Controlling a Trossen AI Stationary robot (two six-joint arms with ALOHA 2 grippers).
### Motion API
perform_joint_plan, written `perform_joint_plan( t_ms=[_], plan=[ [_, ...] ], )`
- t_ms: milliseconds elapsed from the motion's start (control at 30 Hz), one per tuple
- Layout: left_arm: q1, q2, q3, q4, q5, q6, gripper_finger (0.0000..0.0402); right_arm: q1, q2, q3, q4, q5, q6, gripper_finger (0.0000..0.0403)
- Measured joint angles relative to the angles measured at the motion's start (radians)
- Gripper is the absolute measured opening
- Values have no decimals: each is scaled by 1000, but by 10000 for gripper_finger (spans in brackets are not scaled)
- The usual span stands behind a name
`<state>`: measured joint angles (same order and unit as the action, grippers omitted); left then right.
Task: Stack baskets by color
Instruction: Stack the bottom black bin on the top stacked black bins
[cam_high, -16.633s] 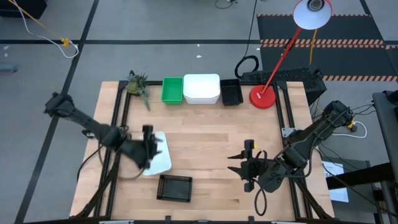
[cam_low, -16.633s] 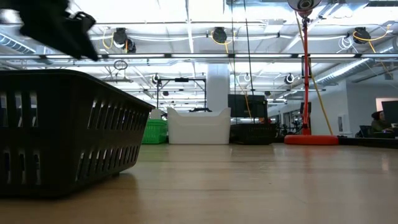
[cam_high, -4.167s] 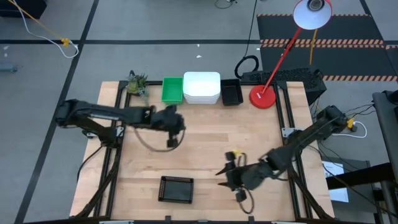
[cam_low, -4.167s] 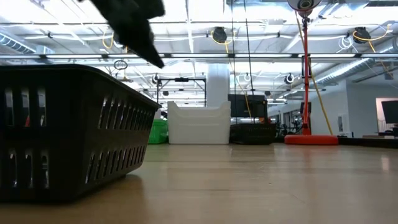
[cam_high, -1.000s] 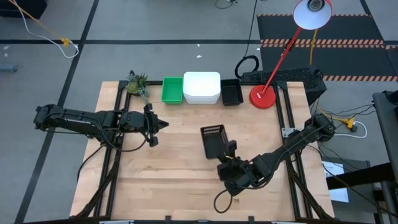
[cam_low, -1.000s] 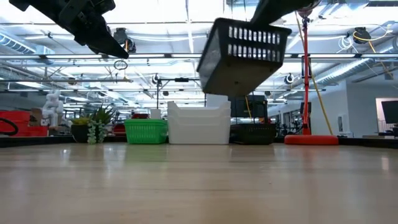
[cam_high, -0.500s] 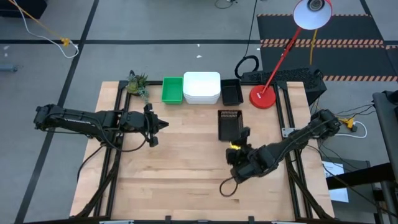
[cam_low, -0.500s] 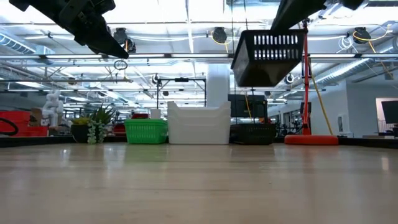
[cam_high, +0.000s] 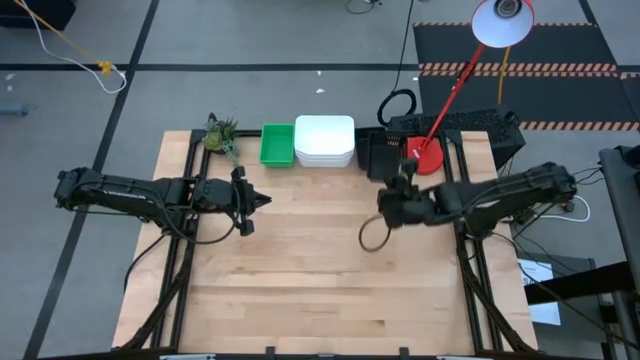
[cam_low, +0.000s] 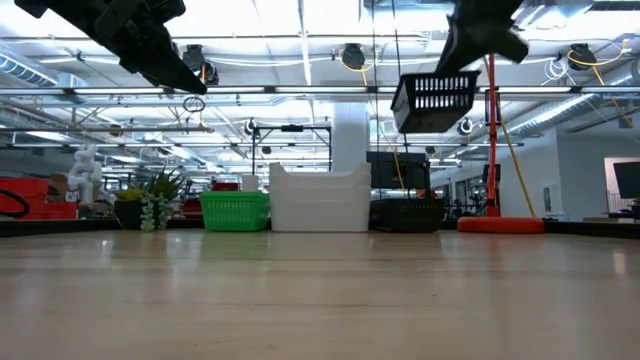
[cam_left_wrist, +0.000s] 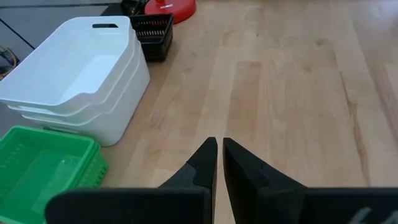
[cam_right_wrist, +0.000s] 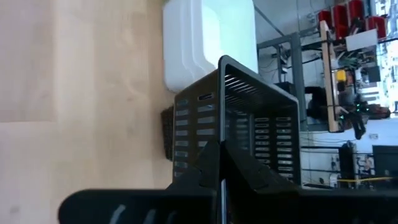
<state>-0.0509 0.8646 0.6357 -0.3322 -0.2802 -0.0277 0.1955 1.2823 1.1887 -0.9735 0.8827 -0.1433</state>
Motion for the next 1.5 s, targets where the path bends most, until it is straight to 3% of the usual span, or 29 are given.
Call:
perform_joint_plan(
  t_ms=[267,467,1000,1500],
  plan=[
    [0,0,0,0,-1,20,28,-224,-92,-196,395,-149,-360,1],
    [0,0,0,0,-8,24,28,-372,-87,-290,586,-261,-492,1],
    [40,0,0,1,-10,26,28,-567,-56,-449,884,-467,-615,2],
    [44,0,0,2,-10,26,28,-615,97,-459,980,-470,-644,2]
  ],
)
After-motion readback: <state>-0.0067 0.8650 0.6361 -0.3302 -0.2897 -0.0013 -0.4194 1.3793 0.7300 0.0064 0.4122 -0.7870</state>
